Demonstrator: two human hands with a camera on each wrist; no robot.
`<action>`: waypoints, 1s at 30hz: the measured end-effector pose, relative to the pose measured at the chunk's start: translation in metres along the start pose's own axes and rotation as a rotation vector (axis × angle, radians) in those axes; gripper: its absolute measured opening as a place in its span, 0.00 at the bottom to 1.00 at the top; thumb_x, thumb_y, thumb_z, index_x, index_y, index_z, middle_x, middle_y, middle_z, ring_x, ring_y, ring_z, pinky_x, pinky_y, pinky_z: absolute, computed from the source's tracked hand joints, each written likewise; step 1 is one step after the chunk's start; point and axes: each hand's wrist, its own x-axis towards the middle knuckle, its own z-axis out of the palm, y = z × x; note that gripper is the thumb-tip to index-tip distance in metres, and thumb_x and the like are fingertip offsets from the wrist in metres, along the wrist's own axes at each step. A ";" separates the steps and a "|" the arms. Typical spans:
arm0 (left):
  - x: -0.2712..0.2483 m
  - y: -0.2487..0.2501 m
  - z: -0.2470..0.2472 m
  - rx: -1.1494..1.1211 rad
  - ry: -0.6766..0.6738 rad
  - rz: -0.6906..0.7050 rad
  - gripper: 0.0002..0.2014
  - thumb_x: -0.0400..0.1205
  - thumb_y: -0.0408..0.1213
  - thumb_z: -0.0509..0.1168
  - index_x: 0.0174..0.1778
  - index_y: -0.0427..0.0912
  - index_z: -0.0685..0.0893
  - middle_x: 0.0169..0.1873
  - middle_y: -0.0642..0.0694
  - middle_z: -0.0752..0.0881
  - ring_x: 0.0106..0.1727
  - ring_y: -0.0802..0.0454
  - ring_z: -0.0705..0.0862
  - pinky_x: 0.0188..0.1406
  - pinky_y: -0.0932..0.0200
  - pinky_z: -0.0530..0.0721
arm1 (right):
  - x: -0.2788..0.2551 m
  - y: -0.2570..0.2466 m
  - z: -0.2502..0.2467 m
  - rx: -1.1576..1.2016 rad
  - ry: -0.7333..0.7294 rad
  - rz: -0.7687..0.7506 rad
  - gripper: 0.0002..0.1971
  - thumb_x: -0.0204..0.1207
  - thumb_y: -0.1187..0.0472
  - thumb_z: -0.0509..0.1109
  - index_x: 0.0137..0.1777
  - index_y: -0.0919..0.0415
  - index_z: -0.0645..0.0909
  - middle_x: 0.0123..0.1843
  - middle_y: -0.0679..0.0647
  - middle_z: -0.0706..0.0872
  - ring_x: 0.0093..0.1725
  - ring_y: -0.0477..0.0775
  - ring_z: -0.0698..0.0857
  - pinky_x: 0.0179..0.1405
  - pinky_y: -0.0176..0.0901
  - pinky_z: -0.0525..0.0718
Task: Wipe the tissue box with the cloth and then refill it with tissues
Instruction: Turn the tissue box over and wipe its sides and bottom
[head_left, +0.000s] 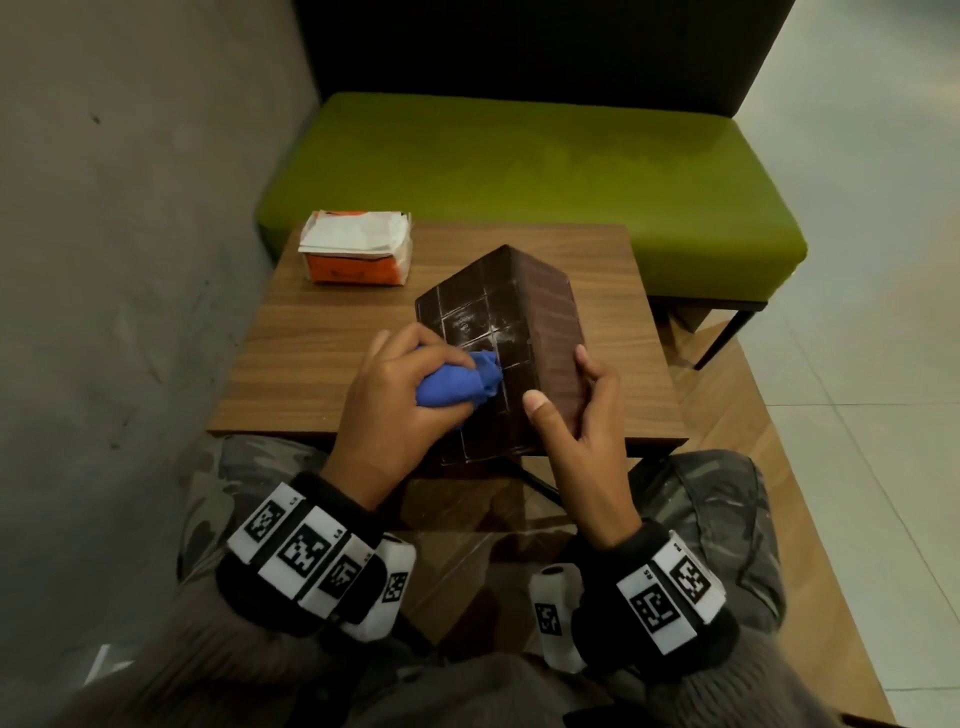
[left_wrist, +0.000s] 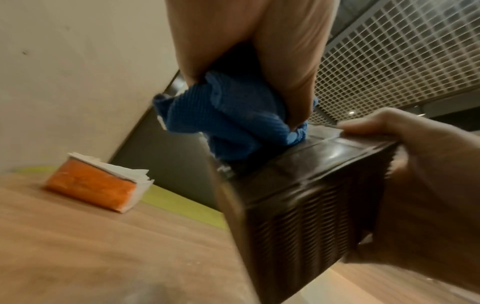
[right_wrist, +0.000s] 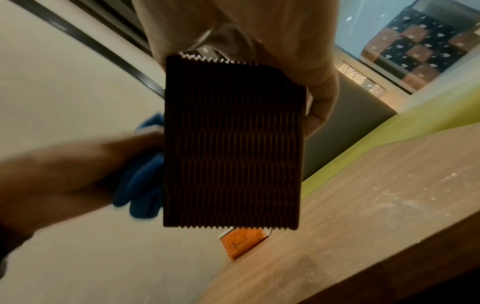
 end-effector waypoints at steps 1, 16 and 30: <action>0.003 0.007 0.004 -0.028 0.008 0.015 0.15 0.67 0.49 0.66 0.45 0.48 0.87 0.44 0.53 0.79 0.49 0.52 0.76 0.45 0.63 0.74 | -0.001 0.000 0.002 -0.011 -0.007 0.006 0.40 0.63 0.30 0.67 0.74 0.45 0.63 0.72 0.50 0.71 0.73 0.50 0.73 0.72 0.56 0.77; 0.014 0.005 0.009 -0.250 -0.045 -0.112 0.08 0.69 0.39 0.75 0.35 0.51 0.81 0.40 0.49 0.80 0.42 0.61 0.79 0.43 0.73 0.74 | -0.004 0.007 0.003 -0.006 0.004 0.041 0.43 0.63 0.29 0.67 0.75 0.47 0.64 0.72 0.52 0.72 0.73 0.52 0.74 0.73 0.59 0.76; 0.020 0.010 0.005 -0.494 -0.083 -0.277 0.11 0.71 0.28 0.74 0.33 0.41 0.77 0.33 0.45 0.84 0.36 0.62 0.84 0.36 0.70 0.80 | -0.002 -0.008 -0.003 -0.117 0.000 -0.065 0.44 0.62 0.31 0.65 0.77 0.51 0.64 0.71 0.49 0.69 0.73 0.47 0.71 0.72 0.43 0.75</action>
